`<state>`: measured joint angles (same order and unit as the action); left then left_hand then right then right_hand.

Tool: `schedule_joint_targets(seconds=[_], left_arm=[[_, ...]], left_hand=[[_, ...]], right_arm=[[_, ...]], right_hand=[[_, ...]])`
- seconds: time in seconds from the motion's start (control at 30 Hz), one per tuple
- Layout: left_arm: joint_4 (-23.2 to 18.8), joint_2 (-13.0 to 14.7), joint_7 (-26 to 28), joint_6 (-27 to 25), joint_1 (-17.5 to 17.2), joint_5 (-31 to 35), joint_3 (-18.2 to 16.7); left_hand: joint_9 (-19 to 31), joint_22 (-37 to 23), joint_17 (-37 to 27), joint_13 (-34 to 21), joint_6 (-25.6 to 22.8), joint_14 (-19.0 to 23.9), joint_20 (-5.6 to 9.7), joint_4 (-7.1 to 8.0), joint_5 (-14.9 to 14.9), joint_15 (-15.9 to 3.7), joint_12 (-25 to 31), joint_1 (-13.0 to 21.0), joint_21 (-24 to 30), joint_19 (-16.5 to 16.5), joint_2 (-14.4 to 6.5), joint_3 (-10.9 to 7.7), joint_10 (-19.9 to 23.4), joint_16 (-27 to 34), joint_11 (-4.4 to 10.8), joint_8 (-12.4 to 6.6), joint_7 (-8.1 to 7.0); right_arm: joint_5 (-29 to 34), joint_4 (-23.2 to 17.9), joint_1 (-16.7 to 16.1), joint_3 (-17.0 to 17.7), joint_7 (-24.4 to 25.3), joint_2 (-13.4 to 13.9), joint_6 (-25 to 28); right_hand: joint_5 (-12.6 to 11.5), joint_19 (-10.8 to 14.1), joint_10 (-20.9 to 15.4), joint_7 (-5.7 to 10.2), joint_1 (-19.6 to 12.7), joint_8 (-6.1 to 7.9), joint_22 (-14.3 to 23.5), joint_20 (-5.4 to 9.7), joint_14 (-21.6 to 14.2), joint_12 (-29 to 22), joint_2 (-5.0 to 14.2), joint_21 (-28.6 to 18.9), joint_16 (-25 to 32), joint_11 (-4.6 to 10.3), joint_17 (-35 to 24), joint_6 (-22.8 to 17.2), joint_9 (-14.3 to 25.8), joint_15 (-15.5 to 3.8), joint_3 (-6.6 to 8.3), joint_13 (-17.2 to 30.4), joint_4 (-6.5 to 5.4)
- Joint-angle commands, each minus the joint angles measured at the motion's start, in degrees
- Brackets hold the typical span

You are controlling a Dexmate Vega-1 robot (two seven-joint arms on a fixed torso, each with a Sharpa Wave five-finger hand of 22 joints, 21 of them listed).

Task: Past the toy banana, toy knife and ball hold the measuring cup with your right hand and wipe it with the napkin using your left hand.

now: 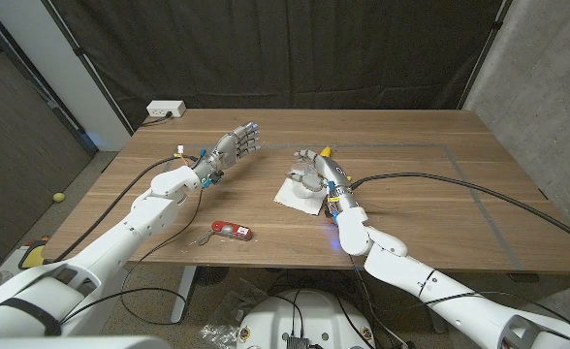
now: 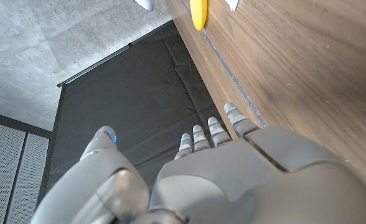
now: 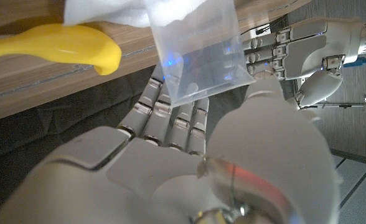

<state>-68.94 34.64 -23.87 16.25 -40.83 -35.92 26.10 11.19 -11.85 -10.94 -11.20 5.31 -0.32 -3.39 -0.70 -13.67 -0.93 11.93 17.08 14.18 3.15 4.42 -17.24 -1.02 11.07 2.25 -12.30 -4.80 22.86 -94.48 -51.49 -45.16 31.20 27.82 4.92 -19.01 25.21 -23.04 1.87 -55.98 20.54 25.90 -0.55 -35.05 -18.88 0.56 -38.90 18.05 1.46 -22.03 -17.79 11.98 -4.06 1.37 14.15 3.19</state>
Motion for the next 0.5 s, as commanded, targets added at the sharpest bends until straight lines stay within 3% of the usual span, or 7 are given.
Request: schedule_joint_targets(seconds=[0.03, 0.23, 0.33, 0.5], left_arm=[[-1.2, 0.6, 0.5, -0.4, -0.3, -0.1, -0.1], [-1.6, 0.8, 0.8, -0.8, -0.6, -0.3, -0.3], [-1.5, 0.8, 0.8, -0.8, -0.6, -0.4, -0.3], [-1.4, 0.7, 0.6, -0.5, -0.6, -0.4, -0.2]], left_hand=[[0.2, -0.2, 0.1, -0.1, 0.0, 0.3, -0.21, 0.17, -0.4, -0.47, 0.2, -0.1, 0.3, 0.1, -0.5, -0.06, 0.2, 0.1, 0.26, 0.08, 0.01], [0.2, -0.2, 0.1, -0.1, 0.0, 0.2, -0.25, 0.21, -0.5, -0.47, 0.2, -0.1, 0.3, 0.1, -0.5, 0.01, 0.3, 0.1, 0.17, 0.09, 0.04], [0.2, -0.2, 0.1, -0.1, 0.0, 0.2, -0.22, 0.22, -0.5, -0.46, 0.2, -0.1, 0.3, 0.1, -0.5, 0.04, 0.2, 0.1, 0.11, 0.10, 0.03], [0.2, -0.2, 0.1, -0.1, 0.0, 0.3, -0.23, 0.26, -0.5, -0.47, 0.2, -0.1, 0.3, 0.1, -0.6, 0.09, 0.2, 0.1, 0.12, 0.11, 0.04]], right_arm=[[-1.0, -3.9, 0.7, -0.6, -8.5, 3.1, 4.1], [-1.2, -4.6, 1.5, -1.2, -12.4, 3.9, 5.9], [-0.2, -4.5, 1.7, -1.7, -12.3, 4.0, 6.2], [1.9, -5.8, 2.8, -3.0, -14.8, 5.0, 9.0]], right_hand=[[-0.1, -3.8, 4.4, -1.53, 4.0, -2.21, -2.0, -2.77, 4.7, 2.3, -1.73, 1.7, -3.6, -1.32, 1.3, 4.4, -0.1, -4.36, -2.19, -0.5, -1.26], [-0.4, -9.6, 9.6, -2.46, 6.5, -4.90, -3.9, -4.34, 10.3, 4.7, -2.99, 3.9, -6.6, -2.08, 2.2, 8.9, -0.3, -1.19, -4.70, -0.9, -2.38], [-0.5, -9.9, 9.4, -2.53, 6.5, -5.23, -4.1, -4.24, 9.9, 4.6, -2.90, 4.0, -6.4, -2.01, 2.3, 9.4, -0.2, -1.59, -4.91, -0.9, -2.47], [-0.8, -9.3, 9.9, -2.53, 5.7, -5.79, -4.5, -2.86, 9.6, 4.8, -2.71, 3.8, -6.3, -1.82, 2.5, 10.4, -0.3, -2.01, -4.88, -0.9, -2.14]])
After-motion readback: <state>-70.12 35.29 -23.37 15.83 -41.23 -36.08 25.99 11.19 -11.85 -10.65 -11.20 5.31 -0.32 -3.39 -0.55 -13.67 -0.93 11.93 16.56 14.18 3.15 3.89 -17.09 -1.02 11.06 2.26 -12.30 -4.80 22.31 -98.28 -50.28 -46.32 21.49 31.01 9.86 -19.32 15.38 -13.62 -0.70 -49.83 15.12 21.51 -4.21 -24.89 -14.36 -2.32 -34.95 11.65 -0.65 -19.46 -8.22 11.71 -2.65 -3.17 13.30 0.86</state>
